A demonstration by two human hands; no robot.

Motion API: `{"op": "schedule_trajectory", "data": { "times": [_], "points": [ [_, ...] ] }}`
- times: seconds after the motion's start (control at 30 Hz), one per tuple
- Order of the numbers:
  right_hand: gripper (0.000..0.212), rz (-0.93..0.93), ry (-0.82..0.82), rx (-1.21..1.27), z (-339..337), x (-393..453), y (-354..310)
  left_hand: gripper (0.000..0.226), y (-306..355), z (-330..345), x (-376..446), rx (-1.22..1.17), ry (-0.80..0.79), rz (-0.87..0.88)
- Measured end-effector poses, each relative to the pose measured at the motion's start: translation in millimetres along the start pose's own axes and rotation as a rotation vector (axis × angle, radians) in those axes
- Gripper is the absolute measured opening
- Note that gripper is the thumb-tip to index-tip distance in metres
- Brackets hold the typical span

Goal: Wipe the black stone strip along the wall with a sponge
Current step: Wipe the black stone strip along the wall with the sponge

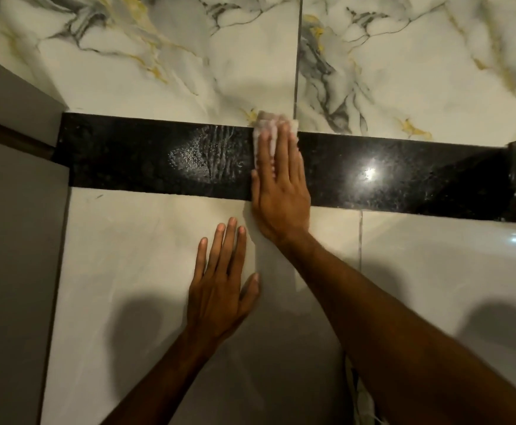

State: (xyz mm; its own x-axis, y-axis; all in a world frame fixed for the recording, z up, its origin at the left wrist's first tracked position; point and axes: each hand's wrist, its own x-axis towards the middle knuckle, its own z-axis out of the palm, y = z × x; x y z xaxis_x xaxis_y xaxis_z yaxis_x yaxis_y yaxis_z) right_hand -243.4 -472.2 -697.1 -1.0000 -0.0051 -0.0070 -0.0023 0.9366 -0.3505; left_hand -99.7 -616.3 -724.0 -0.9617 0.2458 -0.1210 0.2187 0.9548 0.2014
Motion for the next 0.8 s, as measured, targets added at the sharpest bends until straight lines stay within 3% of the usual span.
{"op": "schedule_trajectory", "data": {
  "times": [0.1,0.2,0.33,0.43,0.5,0.57,0.7,0.8],
  "points": [
    [0.065,-0.159,-0.048,-0.050,-11.2,-45.7,24.7,0.077,-8.6,-8.6,-13.3,-0.005,-0.014,-0.023],
    [0.066,-0.001,-0.055,-0.056,-21.5,-63.8,46.7,0.077,-17.6,-17.4,-21.7,-0.019,-0.019,-0.072],
    [0.068,0.238,0.027,-0.027,-9.2,-13.8,13.1,0.077,-26.7,-16.1,-20.9,-0.022,0.016,-0.132],
    [0.068,0.072,-0.029,-0.011,9.8,18.6,-25.4,0.077,-29.2,-10.3,-20.5,-0.028,0.054,-0.189],
    [0.066,-0.140,-0.047,-0.042,15.2,13.4,-35.1,0.078,-32.2,-9.4,-22.9,-0.031,0.067,-0.230],
    [0.065,-0.232,-0.051,-0.057,9.4,-8.9,-27.0,0.078,-36.3,-12.8,-27.7,-0.041,0.073,-0.264],
    [0.067,-0.053,-0.065,-0.067,-2.6,-40.3,-4.8,0.078,-44.5,-17.8,-36.7,-0.050,0.076,-0.273],
    [0.066,0.138,-0.005,-0.029,6.6,-11.4,-33.0,0.077,-49.2,-13.2,-38.9,-0.033,0.093,-0.266]
  ]
}}
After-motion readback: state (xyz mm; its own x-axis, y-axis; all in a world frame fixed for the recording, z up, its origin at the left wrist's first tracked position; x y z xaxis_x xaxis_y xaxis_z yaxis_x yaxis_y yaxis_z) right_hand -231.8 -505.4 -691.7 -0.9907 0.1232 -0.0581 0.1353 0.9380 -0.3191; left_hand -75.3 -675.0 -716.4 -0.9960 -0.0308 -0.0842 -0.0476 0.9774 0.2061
